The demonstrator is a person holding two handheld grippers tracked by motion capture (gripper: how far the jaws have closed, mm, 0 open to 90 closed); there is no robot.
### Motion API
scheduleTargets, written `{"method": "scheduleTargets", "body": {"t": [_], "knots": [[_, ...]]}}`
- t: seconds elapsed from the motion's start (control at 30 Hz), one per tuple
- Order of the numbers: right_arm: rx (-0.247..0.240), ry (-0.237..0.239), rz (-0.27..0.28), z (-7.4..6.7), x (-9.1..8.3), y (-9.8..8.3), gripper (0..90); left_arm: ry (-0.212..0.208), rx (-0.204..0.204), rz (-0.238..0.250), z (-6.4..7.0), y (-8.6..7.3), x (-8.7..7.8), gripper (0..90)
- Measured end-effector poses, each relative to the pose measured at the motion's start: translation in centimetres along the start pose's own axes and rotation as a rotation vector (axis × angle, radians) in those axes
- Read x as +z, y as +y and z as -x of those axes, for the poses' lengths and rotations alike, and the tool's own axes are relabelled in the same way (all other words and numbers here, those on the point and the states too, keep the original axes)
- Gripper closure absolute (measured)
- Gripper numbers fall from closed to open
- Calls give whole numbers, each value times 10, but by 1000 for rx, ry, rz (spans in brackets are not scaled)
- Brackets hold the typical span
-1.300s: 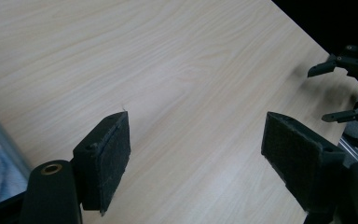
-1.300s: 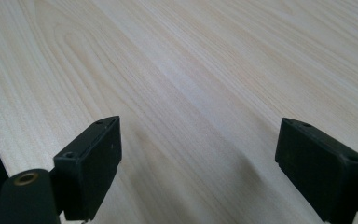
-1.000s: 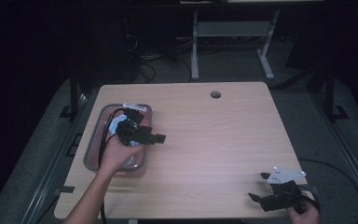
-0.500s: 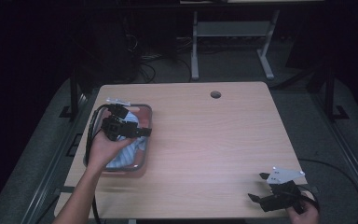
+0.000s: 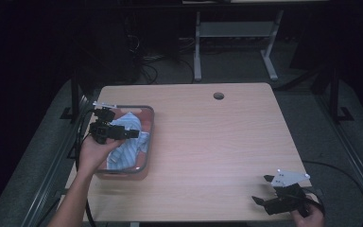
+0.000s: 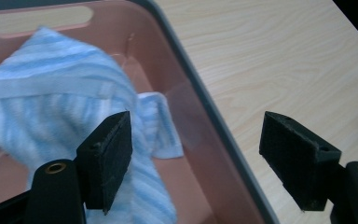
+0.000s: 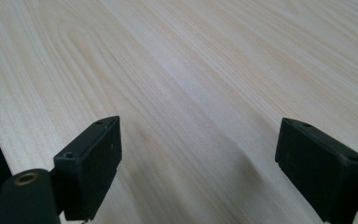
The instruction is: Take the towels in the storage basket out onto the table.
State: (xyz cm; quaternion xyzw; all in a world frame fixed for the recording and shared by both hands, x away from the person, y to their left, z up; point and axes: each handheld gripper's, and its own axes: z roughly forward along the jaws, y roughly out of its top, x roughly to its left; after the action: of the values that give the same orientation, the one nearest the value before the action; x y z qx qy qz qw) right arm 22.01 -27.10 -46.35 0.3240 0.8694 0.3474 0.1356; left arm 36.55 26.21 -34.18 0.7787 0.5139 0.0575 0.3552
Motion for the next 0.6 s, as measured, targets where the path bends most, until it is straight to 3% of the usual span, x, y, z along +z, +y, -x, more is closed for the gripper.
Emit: {"method": "scheduleTargets", "body": {"t": [0.17, 0.27, 0.4, 0.6], "knots": [[-4, 6, -2, -1, 1, 1, 138, 43, -36, -16, -12, -3, 4, 250], [-6, 9, 0, -1, 1, 1, 138, 90, -29, -38, -16, -4, 10, 251], [-7, 10, 0, -1, 1, 1, 138, 118, -35, -63, -18, -3, 17, 249], [-20, 12, -2, -3, 2, 2, 138, 172, -44, -154, -22, -1, 37, 247]]}}
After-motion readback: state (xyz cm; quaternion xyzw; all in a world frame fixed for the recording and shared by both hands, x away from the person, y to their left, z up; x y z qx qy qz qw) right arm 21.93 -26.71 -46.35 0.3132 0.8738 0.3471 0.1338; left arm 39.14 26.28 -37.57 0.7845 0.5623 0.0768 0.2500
